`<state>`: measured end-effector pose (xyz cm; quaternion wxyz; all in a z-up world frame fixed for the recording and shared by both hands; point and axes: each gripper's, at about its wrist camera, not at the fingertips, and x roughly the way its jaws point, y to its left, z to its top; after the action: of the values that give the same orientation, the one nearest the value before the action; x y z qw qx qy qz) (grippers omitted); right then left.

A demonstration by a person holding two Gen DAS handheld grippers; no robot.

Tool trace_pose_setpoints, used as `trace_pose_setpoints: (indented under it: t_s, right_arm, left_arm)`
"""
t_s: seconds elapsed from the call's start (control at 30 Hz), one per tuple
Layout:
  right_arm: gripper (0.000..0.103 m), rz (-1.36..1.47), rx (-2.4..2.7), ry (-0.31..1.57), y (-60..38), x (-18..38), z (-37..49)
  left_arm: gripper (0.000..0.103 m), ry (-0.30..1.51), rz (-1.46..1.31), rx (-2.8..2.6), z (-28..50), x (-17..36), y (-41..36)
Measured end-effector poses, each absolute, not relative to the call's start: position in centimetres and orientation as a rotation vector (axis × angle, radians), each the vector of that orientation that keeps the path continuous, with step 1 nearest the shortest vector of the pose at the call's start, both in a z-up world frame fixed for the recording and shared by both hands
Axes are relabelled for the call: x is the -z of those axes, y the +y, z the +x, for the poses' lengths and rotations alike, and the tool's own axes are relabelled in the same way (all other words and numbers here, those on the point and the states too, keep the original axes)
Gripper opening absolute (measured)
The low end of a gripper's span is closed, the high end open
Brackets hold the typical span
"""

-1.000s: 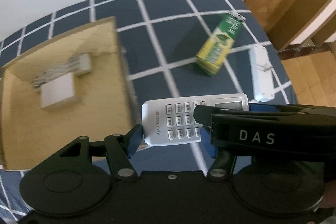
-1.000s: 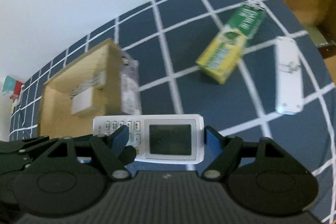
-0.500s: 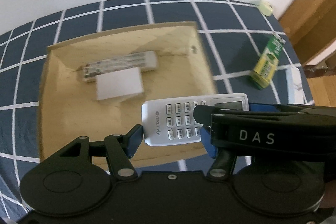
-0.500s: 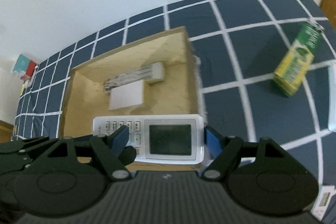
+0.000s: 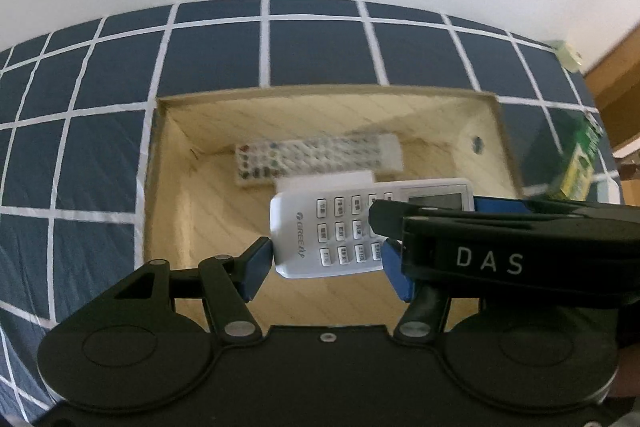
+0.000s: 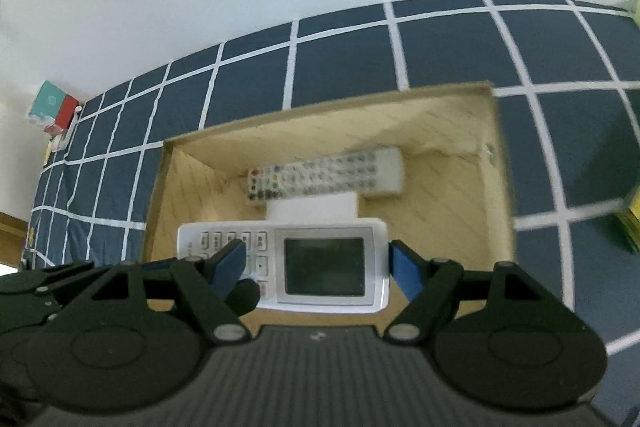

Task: Organize objects
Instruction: 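Lower the phone handset with both grippers into the box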

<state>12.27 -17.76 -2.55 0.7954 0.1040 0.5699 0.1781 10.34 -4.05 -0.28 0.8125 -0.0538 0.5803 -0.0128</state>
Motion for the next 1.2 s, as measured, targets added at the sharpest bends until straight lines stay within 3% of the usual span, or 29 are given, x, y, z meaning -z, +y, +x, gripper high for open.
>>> trace_pose_setpoints:
  t_s: [0.6,1.2]
  right_arm:
    - [0.077,0.195,-0.382,1.310,-14.2,8.3,20.6]
    - [0.077,0.201,-0.360,1.353,-14.0,11.1,23.1]
  left_arm:
    - [0.060,1.327,-0.139,0.053,18.7,5.7,0.2]
    - [0.062,1.370,-0.155,0.071,20.9,8.4,0.5]
